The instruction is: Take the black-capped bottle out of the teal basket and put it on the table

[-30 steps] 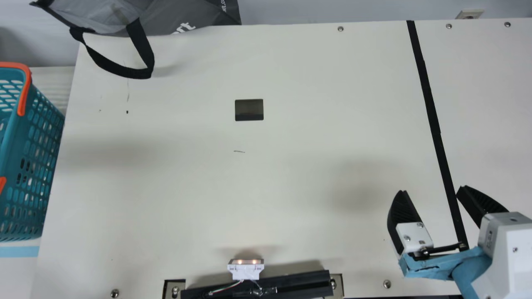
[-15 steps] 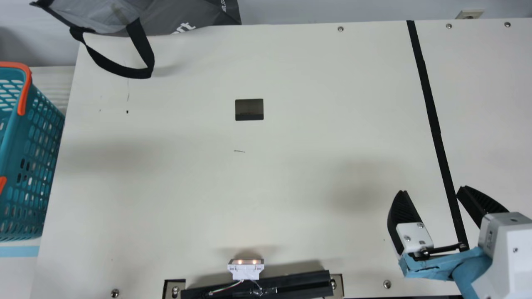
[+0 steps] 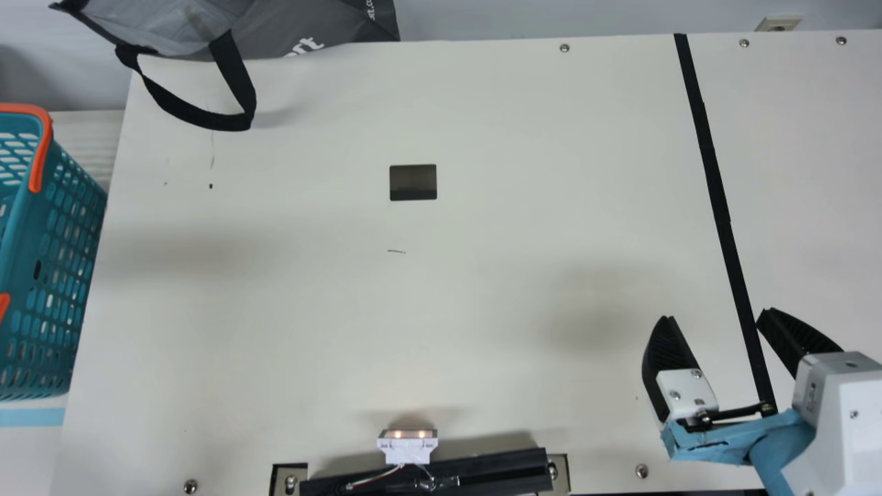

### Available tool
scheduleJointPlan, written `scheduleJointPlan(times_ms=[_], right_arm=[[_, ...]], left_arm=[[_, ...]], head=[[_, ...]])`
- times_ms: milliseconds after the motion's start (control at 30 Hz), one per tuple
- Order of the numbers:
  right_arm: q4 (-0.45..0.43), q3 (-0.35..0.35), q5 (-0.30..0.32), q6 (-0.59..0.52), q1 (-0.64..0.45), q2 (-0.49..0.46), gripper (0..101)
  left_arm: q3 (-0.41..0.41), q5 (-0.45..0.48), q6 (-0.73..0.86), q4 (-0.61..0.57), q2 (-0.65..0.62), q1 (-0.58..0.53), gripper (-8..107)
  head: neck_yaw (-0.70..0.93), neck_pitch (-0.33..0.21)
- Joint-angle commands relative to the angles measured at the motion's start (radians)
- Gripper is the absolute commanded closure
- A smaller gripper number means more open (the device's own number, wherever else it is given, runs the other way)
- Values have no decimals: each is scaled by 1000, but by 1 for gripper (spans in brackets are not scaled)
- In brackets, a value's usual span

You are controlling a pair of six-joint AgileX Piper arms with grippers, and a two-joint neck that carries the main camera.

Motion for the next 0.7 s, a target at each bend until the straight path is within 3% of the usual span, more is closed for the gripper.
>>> scheduleJointPlan(times_ms=[0, 367, 667], right_arm=[[0, 0, 0, 0, 0, 0, 11], [0, 0, 0, 0, 0, 0, 11], [0, 0, 0, 0, 0, 0, 11]], left_arm=[[4, 6, -17, 19, -15, -6, 99], [46, 54, -142, 166, -117, -66, 99], [16, 93, -287, 361, -204, -114, 99]], head=[[8, -4], [8, -4], [8, -4]])
